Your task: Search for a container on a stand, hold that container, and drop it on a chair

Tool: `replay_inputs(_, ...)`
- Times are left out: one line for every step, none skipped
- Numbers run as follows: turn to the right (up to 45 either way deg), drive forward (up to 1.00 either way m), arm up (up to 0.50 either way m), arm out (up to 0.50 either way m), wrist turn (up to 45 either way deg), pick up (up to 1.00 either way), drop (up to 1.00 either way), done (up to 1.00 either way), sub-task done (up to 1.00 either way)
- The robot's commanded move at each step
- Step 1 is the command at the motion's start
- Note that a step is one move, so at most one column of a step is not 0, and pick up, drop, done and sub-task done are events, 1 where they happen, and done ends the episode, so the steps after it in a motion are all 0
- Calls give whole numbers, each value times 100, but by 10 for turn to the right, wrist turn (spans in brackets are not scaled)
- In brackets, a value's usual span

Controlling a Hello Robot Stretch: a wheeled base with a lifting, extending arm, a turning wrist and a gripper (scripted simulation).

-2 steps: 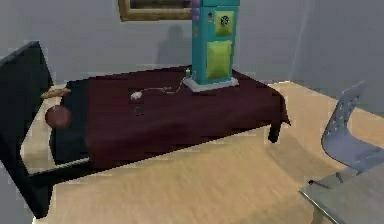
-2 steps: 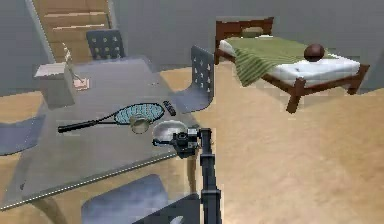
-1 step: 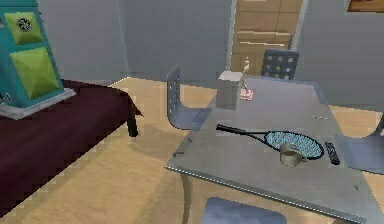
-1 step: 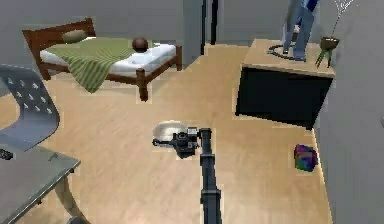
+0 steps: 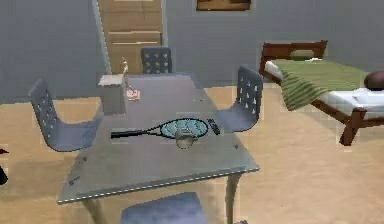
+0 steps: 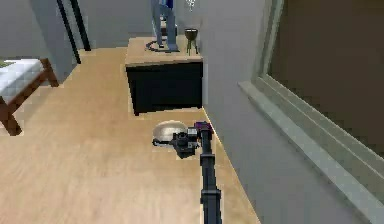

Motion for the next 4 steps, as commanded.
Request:
replay_inputs(-450, 0, 0, 0, 0, 0, 0, 0, 0)
replay_inputs(-450, 0, 0, 0, 0, 0, 0, 0, 0)
replay_inputs(-90, 0, 0, 0, 0, 0, 0, 0, 0)
replay_inputs(0, 0, 0, 0, 270, 0, 0, 0, 0)
